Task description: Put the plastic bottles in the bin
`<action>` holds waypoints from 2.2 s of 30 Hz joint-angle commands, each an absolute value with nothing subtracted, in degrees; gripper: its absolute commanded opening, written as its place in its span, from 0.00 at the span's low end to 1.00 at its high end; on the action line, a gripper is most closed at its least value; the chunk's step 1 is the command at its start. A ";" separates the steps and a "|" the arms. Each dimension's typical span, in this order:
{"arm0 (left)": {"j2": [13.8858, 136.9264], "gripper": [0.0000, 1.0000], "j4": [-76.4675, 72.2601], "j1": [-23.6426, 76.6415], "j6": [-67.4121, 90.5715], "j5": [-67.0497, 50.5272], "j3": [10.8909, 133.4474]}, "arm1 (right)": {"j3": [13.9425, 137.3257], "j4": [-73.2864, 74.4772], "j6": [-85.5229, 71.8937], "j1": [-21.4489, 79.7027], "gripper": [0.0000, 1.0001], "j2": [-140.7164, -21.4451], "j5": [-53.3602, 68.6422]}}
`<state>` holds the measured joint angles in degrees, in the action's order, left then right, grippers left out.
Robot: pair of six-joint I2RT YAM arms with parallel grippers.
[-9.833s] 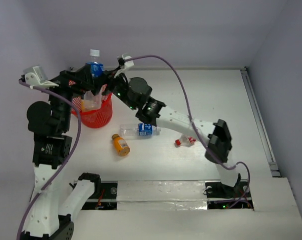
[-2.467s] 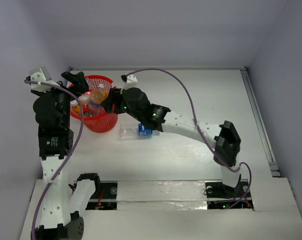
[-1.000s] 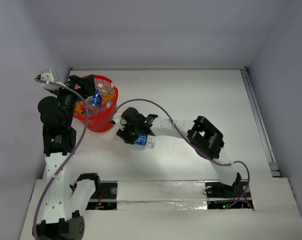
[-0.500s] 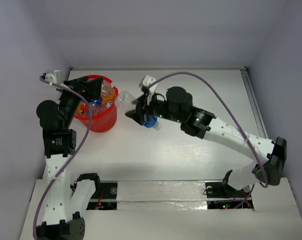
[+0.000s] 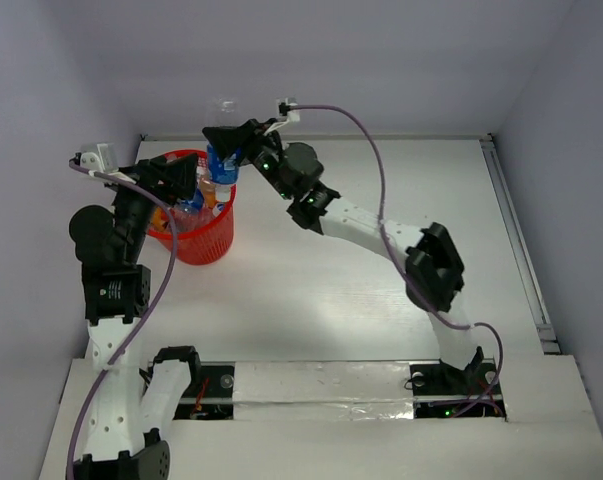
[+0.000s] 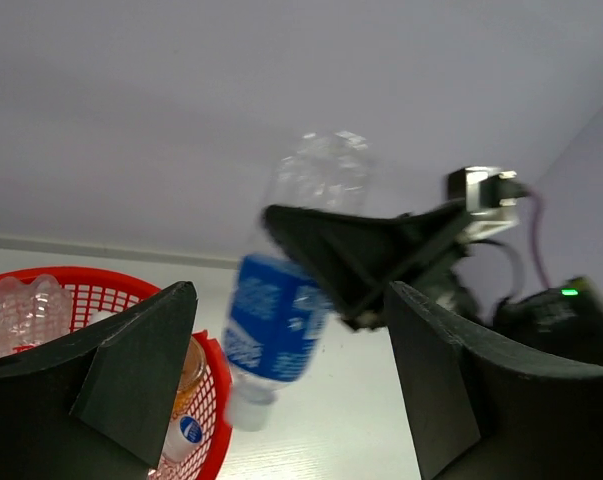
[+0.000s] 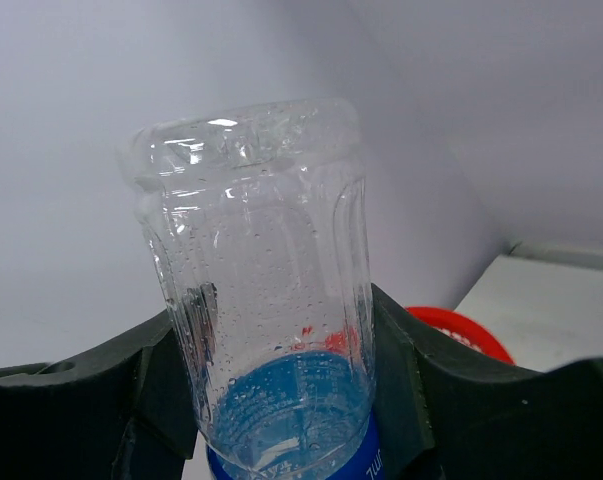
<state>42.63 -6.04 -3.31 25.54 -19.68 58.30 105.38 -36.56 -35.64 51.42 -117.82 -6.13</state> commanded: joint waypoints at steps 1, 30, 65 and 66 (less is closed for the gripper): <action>41.40 0.73 -6.94 -2.55 24.43 -18.46 61.17 | 115.73 -42.63 -43.41 51.94 0.30 -123.19 -5.37; 41.04 0.74 -6.85 -2.02 23.91 -18.19 61.08 | 130.88 -22.07 -23.90 59.59 0.43 -137.38 -12.48; 39.46 0.76 -5.01 -2.02 21.27 -13.71 61.00 | 102.67 -27.94 -25.75 60.12 0.99 -112.79 -12.22; 39.38 0.76 -5.01 -2.02 21.18 -13.80 60.91 | 99.26 -28.65 -25.66 60.12 0.98 -111.37 -12.56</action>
<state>40.27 -3.40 -2.28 22.48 -14.50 58.87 103.57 -22.98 -25.87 59.70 -117.12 -10.76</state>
